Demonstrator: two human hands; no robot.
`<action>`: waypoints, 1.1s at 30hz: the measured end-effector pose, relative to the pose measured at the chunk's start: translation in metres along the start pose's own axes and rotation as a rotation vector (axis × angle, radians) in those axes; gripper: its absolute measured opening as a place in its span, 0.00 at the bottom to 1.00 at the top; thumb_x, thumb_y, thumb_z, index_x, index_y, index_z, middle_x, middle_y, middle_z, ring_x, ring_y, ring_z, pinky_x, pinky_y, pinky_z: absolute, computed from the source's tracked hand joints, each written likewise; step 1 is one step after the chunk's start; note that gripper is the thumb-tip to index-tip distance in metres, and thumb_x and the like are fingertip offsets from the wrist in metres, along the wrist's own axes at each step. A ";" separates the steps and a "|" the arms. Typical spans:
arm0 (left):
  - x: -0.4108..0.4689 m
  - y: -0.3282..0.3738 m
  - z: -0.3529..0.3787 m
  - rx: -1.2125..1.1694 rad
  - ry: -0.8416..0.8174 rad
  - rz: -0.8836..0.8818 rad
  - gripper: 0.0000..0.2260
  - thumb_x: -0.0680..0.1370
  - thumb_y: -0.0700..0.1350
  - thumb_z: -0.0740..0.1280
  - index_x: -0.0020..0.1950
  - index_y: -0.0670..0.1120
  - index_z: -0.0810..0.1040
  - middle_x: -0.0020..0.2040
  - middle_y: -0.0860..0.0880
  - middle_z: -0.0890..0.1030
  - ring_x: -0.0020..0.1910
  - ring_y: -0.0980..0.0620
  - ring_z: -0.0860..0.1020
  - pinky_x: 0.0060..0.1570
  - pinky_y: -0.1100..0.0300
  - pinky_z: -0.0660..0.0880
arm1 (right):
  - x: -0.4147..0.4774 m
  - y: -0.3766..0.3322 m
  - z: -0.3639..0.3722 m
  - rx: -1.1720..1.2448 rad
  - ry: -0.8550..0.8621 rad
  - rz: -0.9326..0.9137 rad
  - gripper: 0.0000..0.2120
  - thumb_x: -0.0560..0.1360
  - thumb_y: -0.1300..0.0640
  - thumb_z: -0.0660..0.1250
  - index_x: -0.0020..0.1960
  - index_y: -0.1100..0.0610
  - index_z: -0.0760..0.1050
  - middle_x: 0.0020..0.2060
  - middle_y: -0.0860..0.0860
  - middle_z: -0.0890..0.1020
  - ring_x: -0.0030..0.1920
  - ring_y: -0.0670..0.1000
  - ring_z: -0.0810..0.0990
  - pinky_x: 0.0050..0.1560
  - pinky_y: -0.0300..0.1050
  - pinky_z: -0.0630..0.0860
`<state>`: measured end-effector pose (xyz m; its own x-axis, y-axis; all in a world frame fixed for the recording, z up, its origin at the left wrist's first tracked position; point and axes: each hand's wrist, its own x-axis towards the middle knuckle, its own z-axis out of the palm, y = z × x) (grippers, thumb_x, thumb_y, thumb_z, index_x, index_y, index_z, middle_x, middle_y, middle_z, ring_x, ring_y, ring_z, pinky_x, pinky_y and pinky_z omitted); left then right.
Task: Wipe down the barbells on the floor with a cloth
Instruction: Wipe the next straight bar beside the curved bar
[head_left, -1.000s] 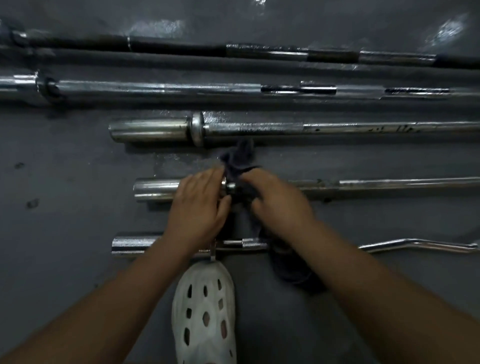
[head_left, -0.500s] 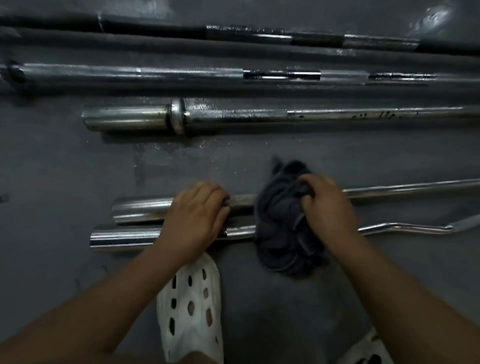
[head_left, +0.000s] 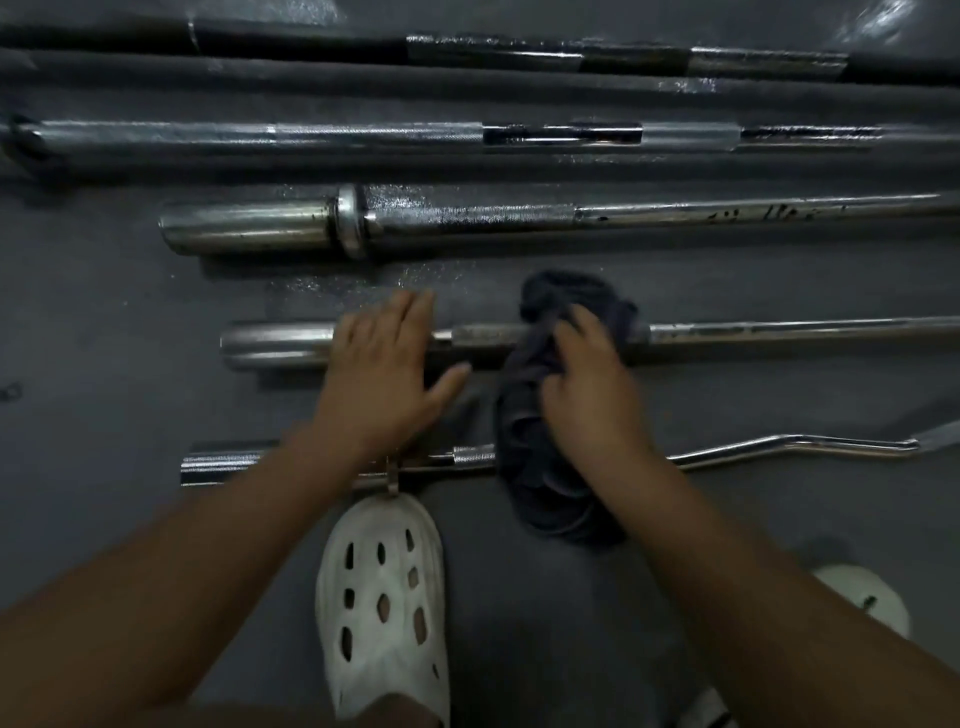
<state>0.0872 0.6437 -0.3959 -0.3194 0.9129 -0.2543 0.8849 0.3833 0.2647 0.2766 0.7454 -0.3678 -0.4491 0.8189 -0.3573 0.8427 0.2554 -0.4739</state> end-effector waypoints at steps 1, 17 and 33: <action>0.012 -0.001 -0.009 -0.035 -0.011 -0.014 0.38 0.76 0.68 0.52 0.78 0.45 0.59 0.74 0.43 0.67 0.72 0.43 0.67 0.70 0.47 0.58 | -0.002 -0.021 0.010 0.006 -0.075 -0.066 0.29 0.72 0.63 0.62 0.72 0.50 0.67 0.78 0.46 0.58 0.68 0.58 0.73 0.61 0.55 0.75; -0.022 -0.007 -0.016 -0.336 0.064 -0.067 0.19 0.82 0.53 0.52 0.66 0.47 0.75 0.54 0.45 0.83 0.53 0.45 0.79 0.50 0.52 0.72 | -0.015 -0.064 0.032 -0.067 -0.222 -0.162 0.21 0.73 0.58 0.61 0.65 0.46 0.69 0.65 0.48 0.72 0.55 0.60 0.79 0.49 0.55 0.78; -0.012 -0.040 -0.019 -0.295 0.222 -0.166 0.09 0.81 0.44 0.60 0.58 0.46 0.78 0.50 0.44 0.80 0.50 0.41 0.76 0.46 0.51 0.71 | 0.004 -0.064 0.016 0.213 -0.011 -0.146 0.17 0.72 0.58 0.62 0.59 0.49 0.78 0.57 0.49 0.81 0.56 0.53 0.79 0.57 0.52 0.76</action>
<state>0.0492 0.6198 -0.3859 -0.5442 0.8307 -0.1175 0.6898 0.5227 0.5010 0.2163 0.7238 -0.3516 -0.5660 0.7751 -0.2808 0.6874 0.2557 -0.6797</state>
